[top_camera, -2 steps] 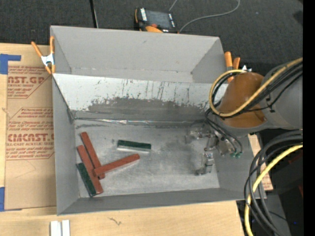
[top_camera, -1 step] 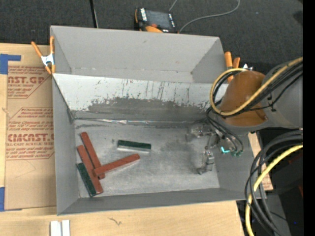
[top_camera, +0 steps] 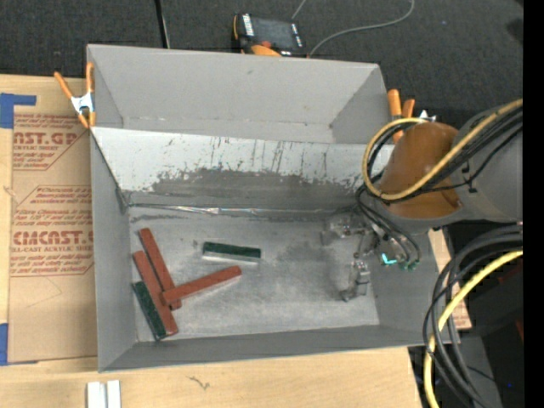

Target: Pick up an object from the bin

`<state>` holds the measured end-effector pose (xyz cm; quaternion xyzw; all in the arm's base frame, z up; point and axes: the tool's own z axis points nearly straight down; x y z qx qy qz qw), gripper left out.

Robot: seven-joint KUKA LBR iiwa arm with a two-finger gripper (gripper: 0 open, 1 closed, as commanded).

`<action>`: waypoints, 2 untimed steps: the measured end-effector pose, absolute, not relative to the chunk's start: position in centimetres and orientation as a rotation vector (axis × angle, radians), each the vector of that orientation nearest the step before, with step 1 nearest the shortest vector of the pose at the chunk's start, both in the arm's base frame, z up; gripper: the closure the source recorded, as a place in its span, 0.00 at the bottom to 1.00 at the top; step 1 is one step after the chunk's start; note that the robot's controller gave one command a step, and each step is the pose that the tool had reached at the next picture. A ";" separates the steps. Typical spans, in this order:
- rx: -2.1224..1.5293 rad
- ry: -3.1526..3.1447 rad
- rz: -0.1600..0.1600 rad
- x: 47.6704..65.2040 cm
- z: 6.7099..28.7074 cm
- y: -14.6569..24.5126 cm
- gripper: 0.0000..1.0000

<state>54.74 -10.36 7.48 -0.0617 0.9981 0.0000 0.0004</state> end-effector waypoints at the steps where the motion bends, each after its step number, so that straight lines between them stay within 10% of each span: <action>1: -0.194 3.135 0.000 54.7 7.5 -10.4 1.00; 2: -0.194 3.135 0.000 54.7 7.5 -10.3 0.00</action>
Offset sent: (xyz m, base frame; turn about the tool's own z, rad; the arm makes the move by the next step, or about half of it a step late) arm 0.0000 0.0000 0.0000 0.0000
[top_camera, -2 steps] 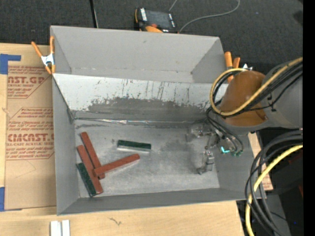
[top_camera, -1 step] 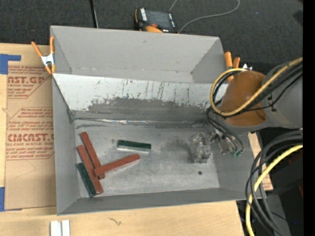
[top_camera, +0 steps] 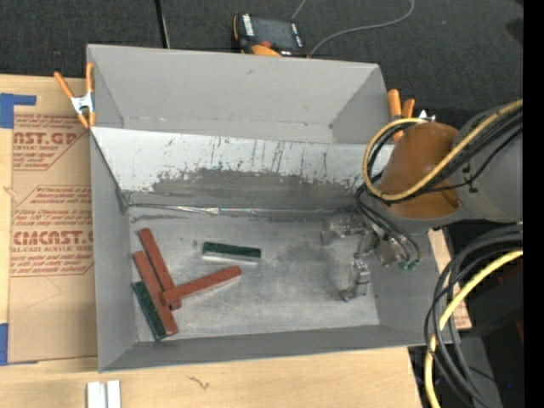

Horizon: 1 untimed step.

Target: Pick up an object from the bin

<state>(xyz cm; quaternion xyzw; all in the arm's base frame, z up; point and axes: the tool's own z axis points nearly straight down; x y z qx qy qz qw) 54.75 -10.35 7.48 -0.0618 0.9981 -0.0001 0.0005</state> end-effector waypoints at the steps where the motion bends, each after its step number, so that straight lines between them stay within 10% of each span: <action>1: -0.194 3.135 0.000 54.7 7.5 -10.3 0.00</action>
Offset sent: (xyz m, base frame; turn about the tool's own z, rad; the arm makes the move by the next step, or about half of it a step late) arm 0.0000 0.0000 0.0000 0.0000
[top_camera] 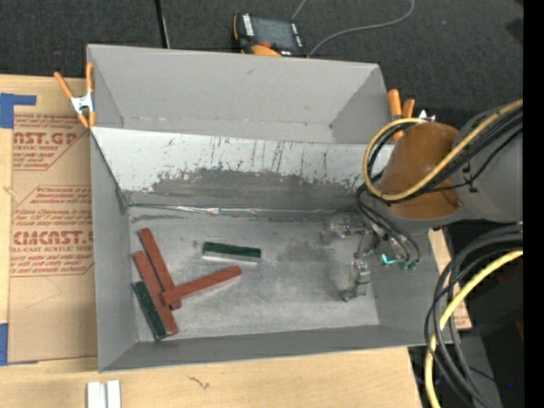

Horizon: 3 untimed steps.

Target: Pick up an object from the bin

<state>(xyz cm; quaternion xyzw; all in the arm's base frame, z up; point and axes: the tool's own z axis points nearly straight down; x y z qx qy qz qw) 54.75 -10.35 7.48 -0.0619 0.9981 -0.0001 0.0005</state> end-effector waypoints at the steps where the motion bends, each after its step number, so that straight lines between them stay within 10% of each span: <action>1: -0.195 3.135 0.000 54.7 7.5 -10.3 0.00; 2: -0.195 3.135 0.000 54.7 7.5 -10.4 0.00; 3: -0.130 3.135 0.008 57.4 7.0 -0.7 0.00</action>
Offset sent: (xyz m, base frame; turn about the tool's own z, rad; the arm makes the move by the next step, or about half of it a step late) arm 0.0000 0.0000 0.0000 0.0000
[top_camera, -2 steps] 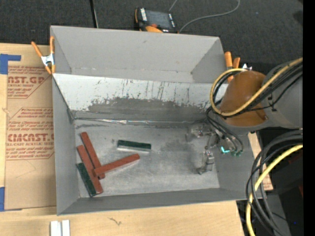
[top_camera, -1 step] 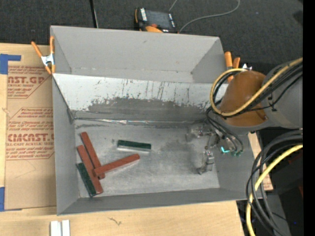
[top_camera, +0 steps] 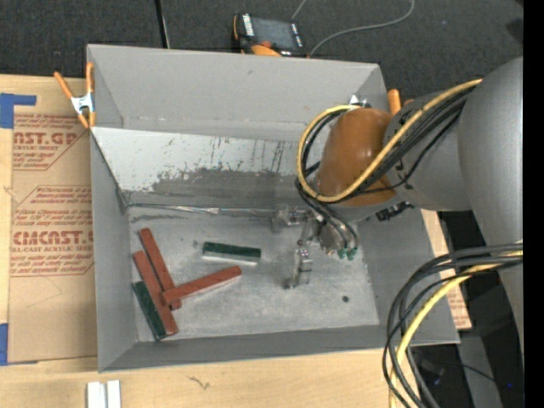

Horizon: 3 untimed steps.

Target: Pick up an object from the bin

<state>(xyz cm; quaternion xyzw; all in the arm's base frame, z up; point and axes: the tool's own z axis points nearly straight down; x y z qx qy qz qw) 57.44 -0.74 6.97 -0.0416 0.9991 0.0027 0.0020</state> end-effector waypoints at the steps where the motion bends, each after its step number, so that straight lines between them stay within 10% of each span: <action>1: -0.575 3.085 0.001 58.6 7.0 0.7 0.00; 2: -0.499 3.103 0.009 52.5 7.8 13.5 0.00; 3: -0.488 3.102 0.002 52.7 7.8 12.9 1.00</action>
Offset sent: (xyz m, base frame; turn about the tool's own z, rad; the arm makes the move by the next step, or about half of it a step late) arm 0.0109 0.0134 0.0003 -0.2837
